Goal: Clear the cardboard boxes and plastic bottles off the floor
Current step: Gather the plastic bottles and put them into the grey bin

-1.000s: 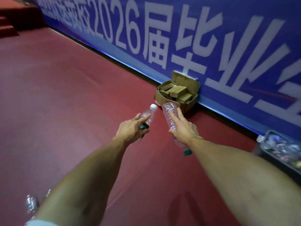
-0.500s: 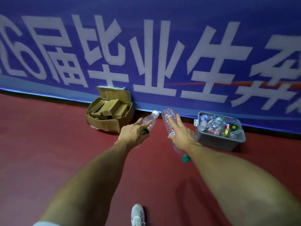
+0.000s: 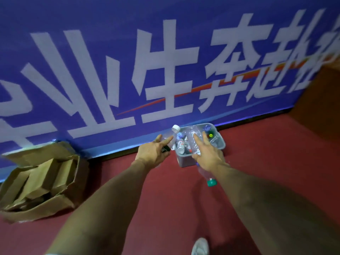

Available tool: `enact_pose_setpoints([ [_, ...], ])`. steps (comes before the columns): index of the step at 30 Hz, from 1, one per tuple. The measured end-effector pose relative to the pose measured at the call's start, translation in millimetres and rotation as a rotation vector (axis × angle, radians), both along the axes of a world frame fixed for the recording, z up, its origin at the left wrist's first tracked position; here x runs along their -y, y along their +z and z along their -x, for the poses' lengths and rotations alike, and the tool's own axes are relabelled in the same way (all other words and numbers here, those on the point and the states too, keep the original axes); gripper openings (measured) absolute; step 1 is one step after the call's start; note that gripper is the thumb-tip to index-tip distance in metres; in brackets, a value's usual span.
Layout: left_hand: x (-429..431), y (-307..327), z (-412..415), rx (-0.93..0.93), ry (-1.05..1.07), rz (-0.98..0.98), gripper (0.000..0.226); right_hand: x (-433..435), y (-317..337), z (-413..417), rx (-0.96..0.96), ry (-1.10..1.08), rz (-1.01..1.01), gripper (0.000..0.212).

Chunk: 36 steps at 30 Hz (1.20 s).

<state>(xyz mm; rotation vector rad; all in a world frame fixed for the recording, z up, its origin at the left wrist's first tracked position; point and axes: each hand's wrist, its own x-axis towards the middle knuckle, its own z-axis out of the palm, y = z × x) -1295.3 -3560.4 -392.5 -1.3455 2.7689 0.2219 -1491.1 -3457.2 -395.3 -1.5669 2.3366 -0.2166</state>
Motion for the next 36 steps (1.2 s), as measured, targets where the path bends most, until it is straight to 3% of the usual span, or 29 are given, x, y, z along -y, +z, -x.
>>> enact_pose_setpoints([
  [13,162,-14,221,0.004,-0.057,-0.025,0.063,151,-7,211,0.021,-0.148,-0.029,0.081],
  [30,343,-56,372,-0.057,-0.05,-0.099,0.067,313,-30,343,0.022,-0.206,-0.127,0.08],
  [36,372,-92,433,0.015,-0.123,-0.175,0.067,344,-62,396,0.092,-0.275,-0.141,0.081],
])
